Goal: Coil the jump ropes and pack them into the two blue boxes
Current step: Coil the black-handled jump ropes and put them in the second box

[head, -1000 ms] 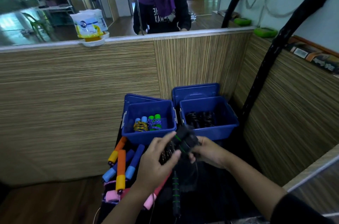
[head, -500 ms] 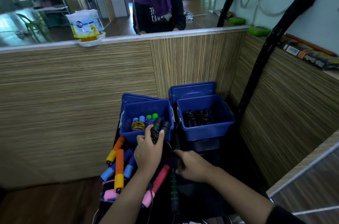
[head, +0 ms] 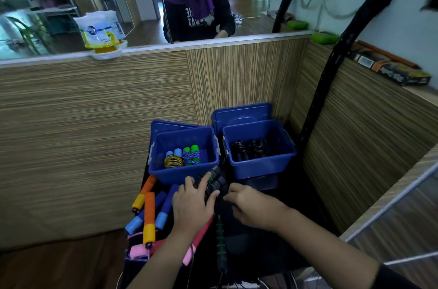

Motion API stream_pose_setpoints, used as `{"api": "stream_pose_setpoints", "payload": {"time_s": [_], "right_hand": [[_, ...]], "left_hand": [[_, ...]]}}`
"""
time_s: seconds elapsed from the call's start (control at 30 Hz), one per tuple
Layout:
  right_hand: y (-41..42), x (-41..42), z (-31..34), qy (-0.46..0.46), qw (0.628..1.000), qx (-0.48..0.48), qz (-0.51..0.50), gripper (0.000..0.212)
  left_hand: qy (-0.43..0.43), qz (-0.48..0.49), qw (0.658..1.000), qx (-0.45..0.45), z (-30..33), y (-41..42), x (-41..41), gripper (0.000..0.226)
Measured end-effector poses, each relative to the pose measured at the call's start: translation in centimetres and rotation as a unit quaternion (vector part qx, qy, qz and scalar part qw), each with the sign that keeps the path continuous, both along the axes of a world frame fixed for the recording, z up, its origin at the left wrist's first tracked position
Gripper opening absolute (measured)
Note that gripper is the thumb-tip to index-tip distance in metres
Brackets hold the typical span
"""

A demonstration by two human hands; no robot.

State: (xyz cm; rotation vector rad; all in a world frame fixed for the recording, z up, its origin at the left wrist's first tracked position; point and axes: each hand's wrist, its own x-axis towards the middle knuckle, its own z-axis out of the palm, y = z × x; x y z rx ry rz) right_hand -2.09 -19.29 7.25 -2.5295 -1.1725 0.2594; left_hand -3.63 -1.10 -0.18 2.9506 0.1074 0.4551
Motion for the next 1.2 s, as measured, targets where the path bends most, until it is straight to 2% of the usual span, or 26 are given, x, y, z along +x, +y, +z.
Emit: {"api": "stream_pose_setpoints", "payload": {"time_s": [0.1,0.23,0.33,0.47,0.57,0.67,0.73,0.8,1.07,1.2], "right_hand": [[-0.6,0.6,1.8,0.02,0.999,0.041,0.023,0.024],[-1.2,1.7,3.0,0.074,0.994,0.073,-0.008,0.021],[-1.2,2.4,3.1,0.133,0.98,0.143,-0.042,0.013],[-1.0,3.1,3.1,0.213,0.94,0.224,-0.145,0.027],[-0.8,3.6,2.7,0.308,0.894,0.276,-0.17,0.027],[-0.9,4.0,2.3,0.339,0.867,0.315,-0.183,0.026],[-0.8,4.0,2.0,0.343,0.856,0.336,-0.191,0.023],[-0.5,4.1,1.8,0.324,0.862,0.334,-0.204,0.014],[0.7,4.3,1.4,0.243,0.889,0.251,-0.295,0.011],[0.6,4.5,1.0,0.232,0.895,0.226,-0.307,0.008]], "left_hand": [[-0.022,-0.09,0.995,0.045,-0.7,0.0,-0.8,0.053],[-0.034,-0.14,0.987,0.064,-1.1,-0.3,-2.0,0.052],[-0.04,-0.182,0.98,0.072,-0.7,-0.5,-2.6,0.052],[-0.027,-0.228,0.972,0.045,-0.1,-1.0,-3.4,0.051],[-0.032,-0.236,0.971,-0.011,0.1,-1.2,-4.0,0.054],[-0.047,-0.238,0.97,-0.009,0.1,-1.1,-4.4,0.061],[-0.054,-0.238,0.97,0.0,0.2,-1.1,-4.4,0.064],[-0.059,-0.238,0.969,0.012,0.2,-1.1,-4.5,0.065],[-0.074,-0.151,0.985,-0.024,0.2,-2.0,-3.9,0.048],[-0.071,-0.113,0.99,-0.04,-0.3,-1.6,-3.7,0.044]]}}
